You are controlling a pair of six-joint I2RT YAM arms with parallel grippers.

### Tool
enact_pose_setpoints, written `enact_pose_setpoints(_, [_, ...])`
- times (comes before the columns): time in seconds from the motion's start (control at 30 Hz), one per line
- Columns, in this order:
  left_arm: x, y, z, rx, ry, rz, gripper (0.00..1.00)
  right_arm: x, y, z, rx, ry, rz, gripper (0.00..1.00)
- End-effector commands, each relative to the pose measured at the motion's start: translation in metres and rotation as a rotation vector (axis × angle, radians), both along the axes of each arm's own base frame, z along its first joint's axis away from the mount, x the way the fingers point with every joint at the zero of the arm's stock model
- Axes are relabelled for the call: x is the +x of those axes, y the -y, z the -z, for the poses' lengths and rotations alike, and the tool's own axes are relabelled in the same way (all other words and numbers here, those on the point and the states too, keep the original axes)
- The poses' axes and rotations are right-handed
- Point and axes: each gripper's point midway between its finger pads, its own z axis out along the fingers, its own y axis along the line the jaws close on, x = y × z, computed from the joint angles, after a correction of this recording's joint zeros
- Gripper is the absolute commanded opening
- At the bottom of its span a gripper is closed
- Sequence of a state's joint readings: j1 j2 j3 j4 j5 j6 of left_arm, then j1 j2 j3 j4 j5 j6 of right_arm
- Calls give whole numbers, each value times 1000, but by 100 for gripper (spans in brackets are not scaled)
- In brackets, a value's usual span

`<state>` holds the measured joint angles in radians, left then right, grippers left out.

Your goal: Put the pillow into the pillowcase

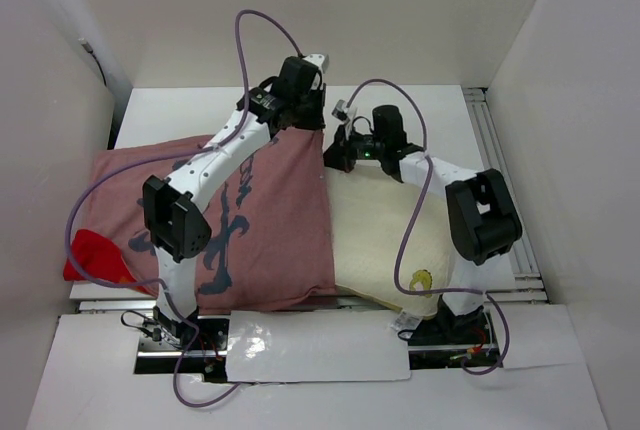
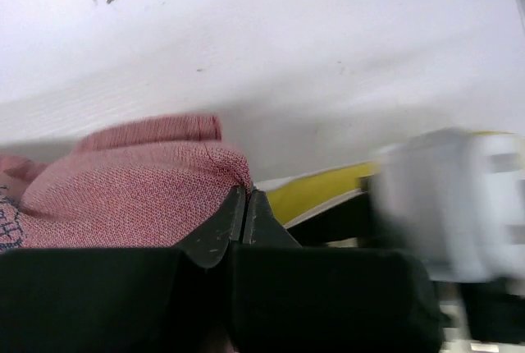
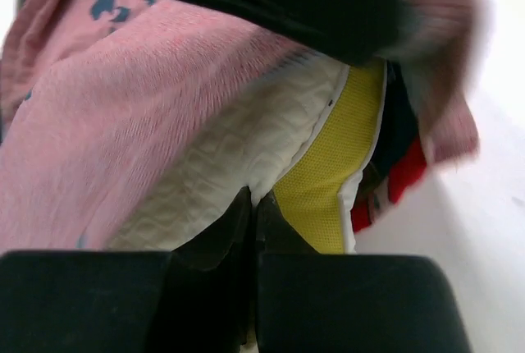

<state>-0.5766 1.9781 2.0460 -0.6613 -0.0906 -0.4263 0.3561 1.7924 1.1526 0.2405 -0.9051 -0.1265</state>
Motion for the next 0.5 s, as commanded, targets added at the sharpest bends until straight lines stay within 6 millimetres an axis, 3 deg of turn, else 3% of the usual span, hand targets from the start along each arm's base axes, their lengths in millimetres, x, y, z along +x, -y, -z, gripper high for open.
enact_pose_setpoints(0.0, [-7,23,-74,-126,165,93,0,-21,-41,-21,64,42,-145,0])
enact_pose_setpoints(0.1, [-15,29,-79,-128,175,141,0,-24,-58,-22,113,57,-153,0])
enact_pose_setpoints(0.13, [-15,29,-79,-135,170,136,0,-12,-61,-40,195,89,-95,0])
enact_pose_setpoints(0.17, [-17,31,-79,-141,167,146,0,-15,-67,-43,241,94,-78,0])
enact_pose_setpoints(0.23, [-18,35,-76,-159,154,156,0,-14,-64,-34,334,-5,36,0])
enact_pose_setpoints(0.27, [-19,34,-69,-150,139,155,0,-4,-60,-50,418,65,102,0])
enact_pose_setpoints(0.3, [-21,35,-72,-166,139,160,0,-2,-59,-47,437,35,128,0])
enact_pose_setpoints(0.33, [-20,34,-68,-157,134,151,0,3,-55,-43,452,-15,159,6])
enact_pose_setpoints(0.37, [-21,30,-65,-146,132,137,0,8,-53,-37,431,-63,178,18])
enact_pose_setpoints(0.4, [-21,27,-66,-145,133,118,0,24,-43,-33,412,-91,227,41])
enact_pose_setpoints(0.47, [-21,17,-55,-116,120,74,0,28,-30,-35,347,-99,260,60])
